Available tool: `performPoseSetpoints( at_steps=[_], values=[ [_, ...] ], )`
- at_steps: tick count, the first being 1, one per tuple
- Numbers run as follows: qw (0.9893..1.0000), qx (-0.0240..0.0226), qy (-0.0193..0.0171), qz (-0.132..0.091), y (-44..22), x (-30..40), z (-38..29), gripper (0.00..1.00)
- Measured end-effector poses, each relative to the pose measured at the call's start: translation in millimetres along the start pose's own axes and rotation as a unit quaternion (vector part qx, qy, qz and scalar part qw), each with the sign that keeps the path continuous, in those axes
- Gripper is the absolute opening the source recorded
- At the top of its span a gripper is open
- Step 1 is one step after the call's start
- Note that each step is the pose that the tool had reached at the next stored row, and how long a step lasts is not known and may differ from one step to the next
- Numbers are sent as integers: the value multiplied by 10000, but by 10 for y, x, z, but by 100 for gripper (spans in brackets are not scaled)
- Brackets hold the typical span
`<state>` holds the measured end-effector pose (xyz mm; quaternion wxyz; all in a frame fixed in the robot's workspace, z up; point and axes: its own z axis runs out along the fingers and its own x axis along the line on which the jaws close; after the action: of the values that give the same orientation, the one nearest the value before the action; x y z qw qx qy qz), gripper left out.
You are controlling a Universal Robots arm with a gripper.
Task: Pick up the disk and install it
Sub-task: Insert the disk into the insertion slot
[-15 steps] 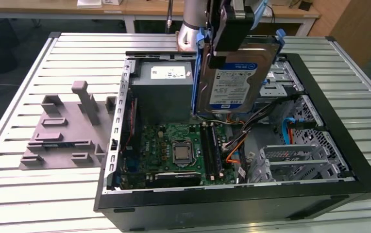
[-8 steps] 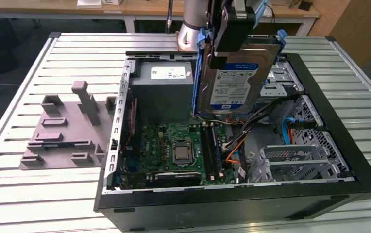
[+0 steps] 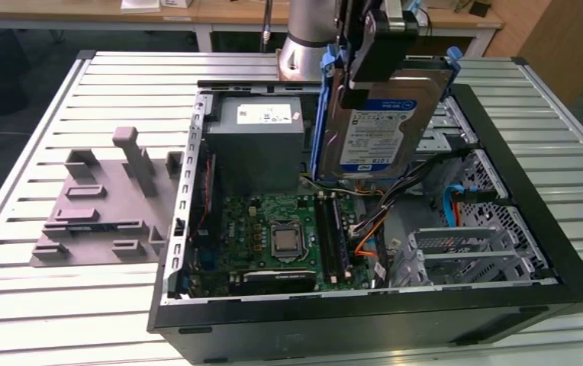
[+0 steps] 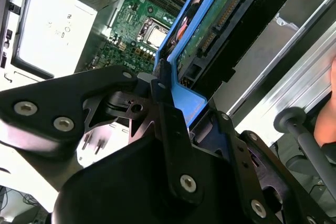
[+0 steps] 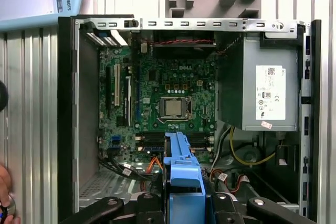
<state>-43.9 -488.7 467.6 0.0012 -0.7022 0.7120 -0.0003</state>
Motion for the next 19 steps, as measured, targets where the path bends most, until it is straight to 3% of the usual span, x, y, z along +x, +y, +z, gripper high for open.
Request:
performPoseSetpoints(
  at_steps=[5, 13, 15, 19],
  values=[
    [10000, 0, 0, 0, -2, 75, 1, 36],
    [10000, 0, 0, 0, -6, 320, 3, 36],
    [10000, 0, 0, 0, -15, 352, 4, 36],
    [10000, 0, 0, 0, -93, 371, 6, 36]
  ],
)
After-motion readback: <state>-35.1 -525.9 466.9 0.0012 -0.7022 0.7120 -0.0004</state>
